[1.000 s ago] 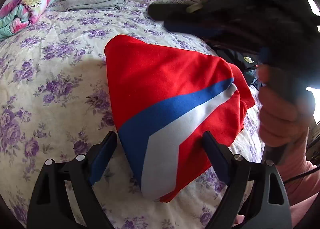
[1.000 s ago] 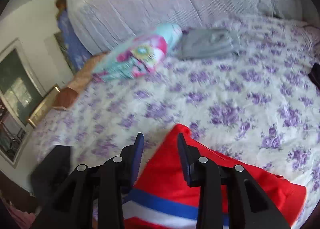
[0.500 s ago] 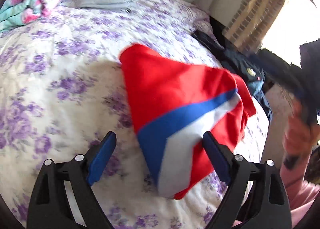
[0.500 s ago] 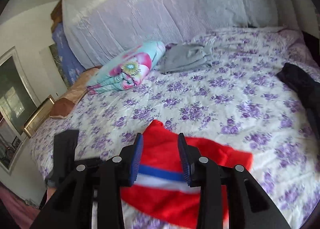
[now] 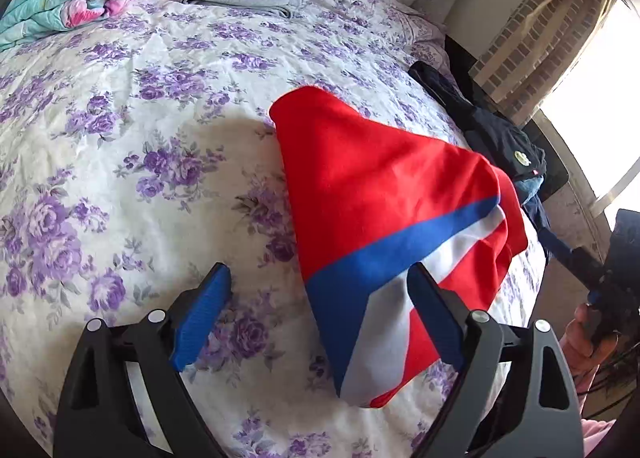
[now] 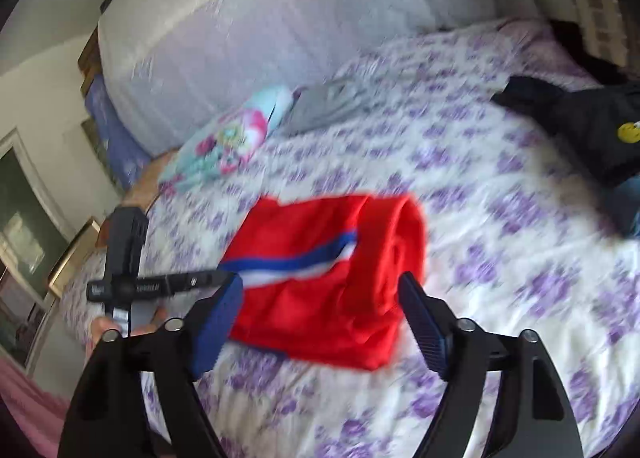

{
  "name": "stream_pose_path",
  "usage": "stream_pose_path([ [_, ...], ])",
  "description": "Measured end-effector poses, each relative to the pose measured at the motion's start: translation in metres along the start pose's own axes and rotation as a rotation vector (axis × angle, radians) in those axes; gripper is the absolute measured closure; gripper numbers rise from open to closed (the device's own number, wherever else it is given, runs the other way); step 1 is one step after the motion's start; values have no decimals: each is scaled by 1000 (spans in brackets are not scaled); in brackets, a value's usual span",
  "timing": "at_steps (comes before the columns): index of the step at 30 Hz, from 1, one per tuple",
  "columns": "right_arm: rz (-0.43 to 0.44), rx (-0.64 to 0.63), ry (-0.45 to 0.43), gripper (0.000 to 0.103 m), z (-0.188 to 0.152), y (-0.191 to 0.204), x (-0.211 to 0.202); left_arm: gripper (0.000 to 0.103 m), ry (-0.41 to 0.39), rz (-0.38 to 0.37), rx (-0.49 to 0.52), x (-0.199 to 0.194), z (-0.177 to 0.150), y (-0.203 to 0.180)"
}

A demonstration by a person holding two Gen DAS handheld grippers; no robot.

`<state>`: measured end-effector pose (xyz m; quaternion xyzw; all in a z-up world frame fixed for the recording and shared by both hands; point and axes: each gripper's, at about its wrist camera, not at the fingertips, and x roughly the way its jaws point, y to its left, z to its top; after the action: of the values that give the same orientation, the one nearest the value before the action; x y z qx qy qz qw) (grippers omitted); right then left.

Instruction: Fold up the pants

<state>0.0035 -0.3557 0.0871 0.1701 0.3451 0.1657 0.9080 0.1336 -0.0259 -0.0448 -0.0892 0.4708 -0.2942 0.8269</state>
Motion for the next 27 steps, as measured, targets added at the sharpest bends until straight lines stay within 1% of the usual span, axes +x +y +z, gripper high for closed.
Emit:
stream_pose_path([
  [1,-6,12,-3,21,4,-5,0,16,4,-6,-2,0,2,-1],
  [4,-26,77,19,21,15,-25,12,16,43,-56,-21,7,8,-4],
  [6,-22,116,57,21,16,-36,26,16,72,-72,-24,13,12,-7],
  [8,-3,151,121,21,16,-47,45,16,102,-84,-17,21,15,-10],
  [11,22,194,202,21,11,-58,73,15,132,-83,-17,30,16,-13],
  [13,62,225,251,21,7,-63,86,13,135,-88,-26,32,17,-12],
  [15,128,262,307,20,3,-67,100,12,137,-91,-38,34,17,-12],
  [20,226,276,348,20,2,-64,119,8,142,-87,-27,41,18,-18],
  [22,236,262,352,20,2,-60,123,8,139,-92,-35,43,19,-18],
  [23,231,252,350,22,2,-58,122,8,136,-91,-34,44,19,-19],
  [24,215,238,345,31,1,-55,121,9,133,-90,-27,44,19,-21],
  [25,197,231,342,36,2,-54,121,16,130,-93,-20,44,18,-22],
  [26,185,229,337,43,1,-54,120,22,130,-101,-11,44,18,-25],
  [27,173,227,329,49,0,-53,120,24,125,-95,-6,43,18,-26],
])
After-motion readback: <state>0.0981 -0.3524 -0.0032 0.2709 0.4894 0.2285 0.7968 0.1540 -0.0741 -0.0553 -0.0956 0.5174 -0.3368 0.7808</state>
